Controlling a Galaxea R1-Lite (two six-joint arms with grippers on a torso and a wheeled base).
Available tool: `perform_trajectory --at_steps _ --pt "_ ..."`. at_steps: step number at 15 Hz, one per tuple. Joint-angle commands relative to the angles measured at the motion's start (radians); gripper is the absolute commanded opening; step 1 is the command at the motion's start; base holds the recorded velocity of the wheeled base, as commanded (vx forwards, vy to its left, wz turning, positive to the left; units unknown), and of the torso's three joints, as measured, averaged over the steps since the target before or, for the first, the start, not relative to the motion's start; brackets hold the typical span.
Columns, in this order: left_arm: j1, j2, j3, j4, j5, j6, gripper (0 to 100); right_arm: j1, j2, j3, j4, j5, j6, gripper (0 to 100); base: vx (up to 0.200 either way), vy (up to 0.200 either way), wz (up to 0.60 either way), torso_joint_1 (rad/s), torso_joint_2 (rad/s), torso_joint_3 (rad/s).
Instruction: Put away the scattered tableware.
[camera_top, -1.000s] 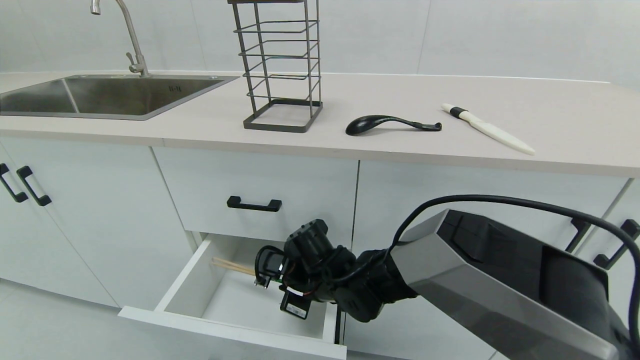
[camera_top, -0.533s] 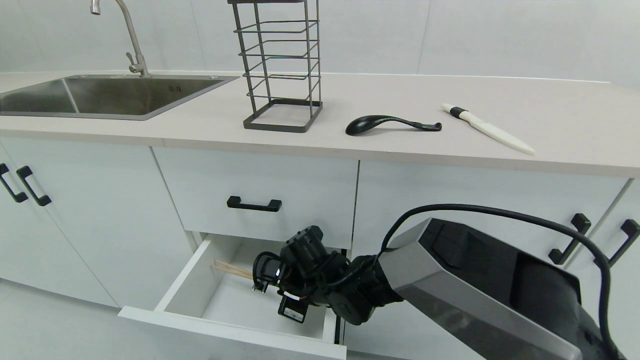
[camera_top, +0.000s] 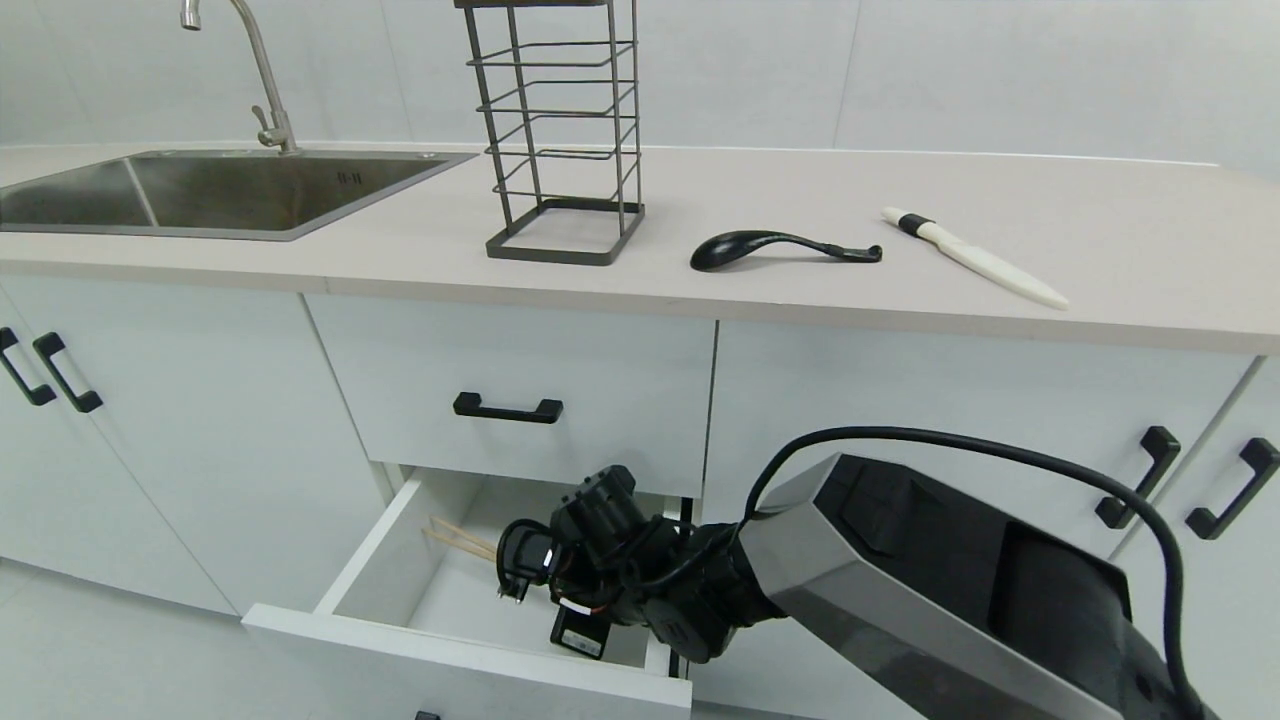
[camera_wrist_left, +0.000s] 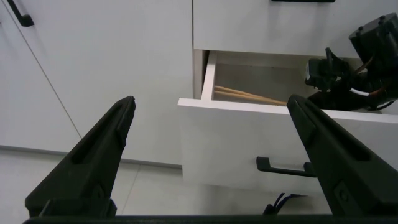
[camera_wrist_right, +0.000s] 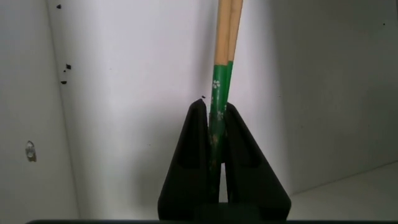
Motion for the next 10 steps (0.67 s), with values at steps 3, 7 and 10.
perform_trajectory --at_steps 3,7,10 --pt "0.0 0.001 0.0 -0.001 0.0 0.0 100 0.005 0.01 -0.004 0.017 0.002 -0.002 100 0.0 0.0 0.0 0.0 0.0 0.0" --pt "0.0 0.001 0.0 0.0 0.0 0.0 100 0.019 -0.031 -0.02 0.023 0.002 0.003 100 0.0 0.0 0.0 0.0 0.0 0.0" --pt "0.0 0.001 0.0 0.0 0.0 0.0 100 0.036 -0.099 -0.019 0.052 0.002 0.004 100 0.0 0.0 0.0 0.0 0.0 0.0"
